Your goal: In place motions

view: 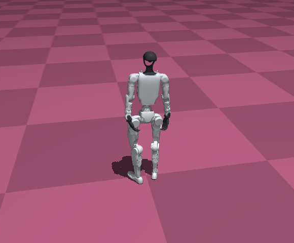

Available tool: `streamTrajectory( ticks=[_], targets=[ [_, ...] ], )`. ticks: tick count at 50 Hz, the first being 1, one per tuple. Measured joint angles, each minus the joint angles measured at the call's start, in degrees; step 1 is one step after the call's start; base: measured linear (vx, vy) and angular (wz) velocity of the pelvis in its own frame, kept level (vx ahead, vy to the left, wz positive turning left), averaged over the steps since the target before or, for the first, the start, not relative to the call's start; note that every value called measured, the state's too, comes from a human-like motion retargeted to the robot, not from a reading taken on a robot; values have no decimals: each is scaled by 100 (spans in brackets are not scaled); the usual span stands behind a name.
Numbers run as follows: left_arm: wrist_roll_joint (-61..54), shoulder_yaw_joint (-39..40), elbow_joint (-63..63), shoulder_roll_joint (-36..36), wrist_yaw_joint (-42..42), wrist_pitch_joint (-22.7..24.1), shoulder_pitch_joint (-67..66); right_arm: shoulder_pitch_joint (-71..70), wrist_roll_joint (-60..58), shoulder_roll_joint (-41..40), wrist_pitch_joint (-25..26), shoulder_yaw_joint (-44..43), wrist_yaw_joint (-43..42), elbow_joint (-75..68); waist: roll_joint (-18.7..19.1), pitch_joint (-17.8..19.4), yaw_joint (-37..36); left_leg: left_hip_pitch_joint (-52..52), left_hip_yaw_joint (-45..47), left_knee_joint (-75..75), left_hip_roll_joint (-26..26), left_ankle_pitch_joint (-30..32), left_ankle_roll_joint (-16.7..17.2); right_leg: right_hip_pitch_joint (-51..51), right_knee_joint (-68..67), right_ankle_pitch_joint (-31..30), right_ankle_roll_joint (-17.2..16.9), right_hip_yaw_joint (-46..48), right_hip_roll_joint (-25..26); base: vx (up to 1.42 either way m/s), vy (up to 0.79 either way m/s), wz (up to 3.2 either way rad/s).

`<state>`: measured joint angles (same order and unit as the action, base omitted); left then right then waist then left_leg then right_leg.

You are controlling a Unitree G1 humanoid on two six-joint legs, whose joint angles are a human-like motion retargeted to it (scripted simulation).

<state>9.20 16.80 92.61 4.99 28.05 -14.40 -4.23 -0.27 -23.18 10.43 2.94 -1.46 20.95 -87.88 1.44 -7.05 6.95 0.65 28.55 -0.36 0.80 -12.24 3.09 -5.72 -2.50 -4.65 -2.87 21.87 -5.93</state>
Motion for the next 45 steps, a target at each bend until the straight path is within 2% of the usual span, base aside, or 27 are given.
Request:
streamTrajectory(
  ticks=[13, 27, 36, 45],
  targets=[
    [-23, -52, -41, 12, -156, 62, 77, -4, -289, -97, -104, 220, 25, 132, 38, -52, 2, -21, 15, 42, 180, -62, 122, 13, -9, 62, 95, 42, 125, 0, -6, 1],
    [117, 50, 3, 88, 8, -47, -29, 196, -248, 144, 242, 29, -408, -735, 138, -130, 96, -108, -58, 21, 363, -77, 290, 127, -14, 150, 185, 133, 328, 1, -3, 3],
    [71, 111, -53, 153, -16, -24, -98, 306, -209, 140, 253, -19, -382, -682, 99, 3, 10, -100, -76, 76, 447, -22, 346, 268, 56, 181, 276, 295, 399, -2, -7, 13],
    [274, 161, -93, 216, -24, 44, -135, 189, -141, 189, 191, 92, -344, -435, 142, 247, -320, 188, -279, 276, 481, 8, 263, 288, 142, 167, 409, 524, 436, -8, -4, 20]
  ],
)
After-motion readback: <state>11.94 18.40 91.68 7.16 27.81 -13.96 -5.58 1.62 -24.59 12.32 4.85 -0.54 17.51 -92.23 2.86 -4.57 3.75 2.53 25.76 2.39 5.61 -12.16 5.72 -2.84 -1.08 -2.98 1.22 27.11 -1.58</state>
